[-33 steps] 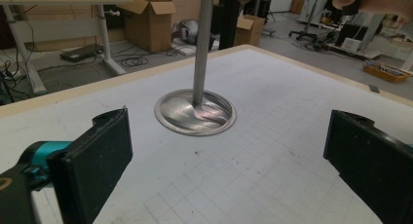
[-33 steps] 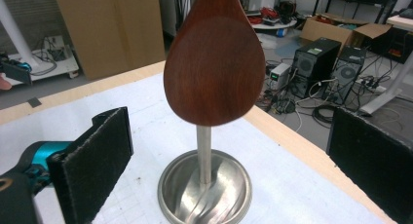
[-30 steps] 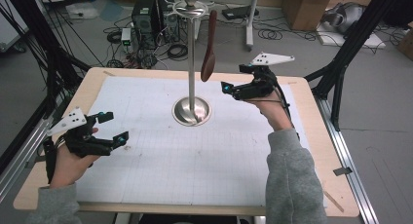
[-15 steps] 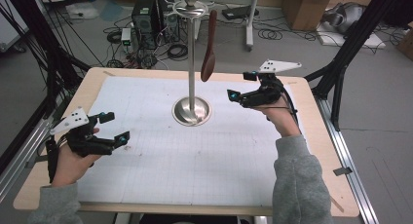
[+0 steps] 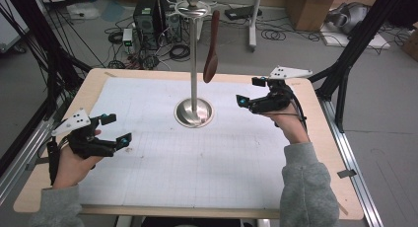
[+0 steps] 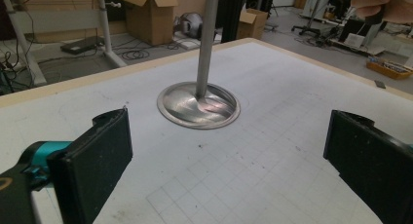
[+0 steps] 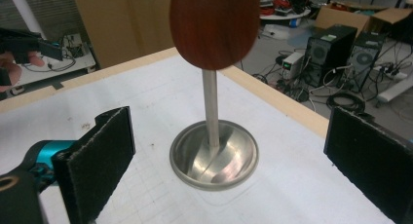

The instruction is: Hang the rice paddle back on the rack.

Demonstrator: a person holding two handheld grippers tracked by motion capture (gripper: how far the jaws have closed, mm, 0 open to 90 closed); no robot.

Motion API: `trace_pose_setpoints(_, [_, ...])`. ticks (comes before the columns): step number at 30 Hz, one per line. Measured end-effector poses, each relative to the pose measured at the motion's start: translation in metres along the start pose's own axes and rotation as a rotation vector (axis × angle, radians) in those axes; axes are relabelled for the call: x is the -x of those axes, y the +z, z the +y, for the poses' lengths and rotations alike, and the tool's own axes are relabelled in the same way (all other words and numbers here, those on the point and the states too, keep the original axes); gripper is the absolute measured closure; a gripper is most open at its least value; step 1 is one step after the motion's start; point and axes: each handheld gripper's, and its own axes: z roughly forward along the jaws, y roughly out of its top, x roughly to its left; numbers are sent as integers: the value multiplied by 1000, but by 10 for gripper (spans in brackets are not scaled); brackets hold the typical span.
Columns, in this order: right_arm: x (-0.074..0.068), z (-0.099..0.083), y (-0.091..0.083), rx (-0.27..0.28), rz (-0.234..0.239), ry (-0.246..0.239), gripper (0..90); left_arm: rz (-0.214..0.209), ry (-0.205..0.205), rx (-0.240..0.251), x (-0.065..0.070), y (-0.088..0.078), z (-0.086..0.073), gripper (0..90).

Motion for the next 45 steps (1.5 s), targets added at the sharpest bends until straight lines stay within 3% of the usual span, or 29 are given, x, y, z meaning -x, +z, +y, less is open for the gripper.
trace_pose_setpoints(18, [13, -42, -16, 13, -25, 65, 31, 0, -1, -12, -2, 4, -2, 42])
trace_pose_setpoints(31, [10, -63, -33, 14, -85, 74, 30, -4, -3, -17, -1, 8, -2, 42])
trace_pose_setpoints(45, [11, -86, -50, 19, -92, 111, 30, -4, -1, -26, -2, 10, -2, 42])
